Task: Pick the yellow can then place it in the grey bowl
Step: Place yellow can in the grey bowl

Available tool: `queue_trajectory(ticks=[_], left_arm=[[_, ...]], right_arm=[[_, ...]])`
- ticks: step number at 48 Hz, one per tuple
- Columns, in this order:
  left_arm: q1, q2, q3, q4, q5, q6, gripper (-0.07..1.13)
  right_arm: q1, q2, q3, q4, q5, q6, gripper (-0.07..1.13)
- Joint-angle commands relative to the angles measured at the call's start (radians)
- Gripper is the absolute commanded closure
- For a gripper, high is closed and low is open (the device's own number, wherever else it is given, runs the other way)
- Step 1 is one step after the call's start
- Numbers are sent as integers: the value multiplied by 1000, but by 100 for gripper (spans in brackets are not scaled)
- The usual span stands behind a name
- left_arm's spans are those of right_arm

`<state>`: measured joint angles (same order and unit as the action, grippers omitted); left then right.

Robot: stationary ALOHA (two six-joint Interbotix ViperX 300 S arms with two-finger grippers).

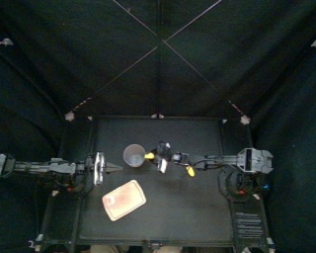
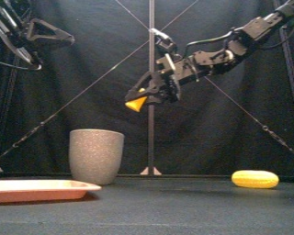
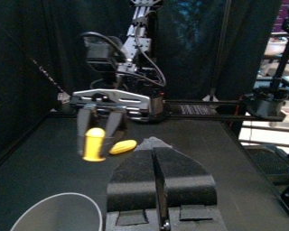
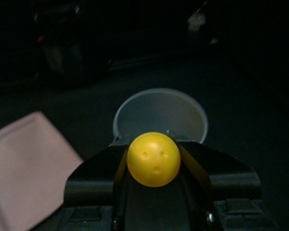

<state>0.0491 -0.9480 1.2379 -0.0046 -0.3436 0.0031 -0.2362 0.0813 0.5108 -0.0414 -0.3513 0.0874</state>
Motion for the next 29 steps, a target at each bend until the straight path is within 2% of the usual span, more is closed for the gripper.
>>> queue_trajectory(ticks=[1,20,29], left_arm=[[14,3,-12,3,-3,3,107],[29,3,6,8,-8,5,107],[37,3,5,9,-28,5,107]], right_arm=[[-23,40,-101,14,6,-3,50],[-28,209,-267,20,84,-2,49],[-23,224,-278,26,91,0,38]])
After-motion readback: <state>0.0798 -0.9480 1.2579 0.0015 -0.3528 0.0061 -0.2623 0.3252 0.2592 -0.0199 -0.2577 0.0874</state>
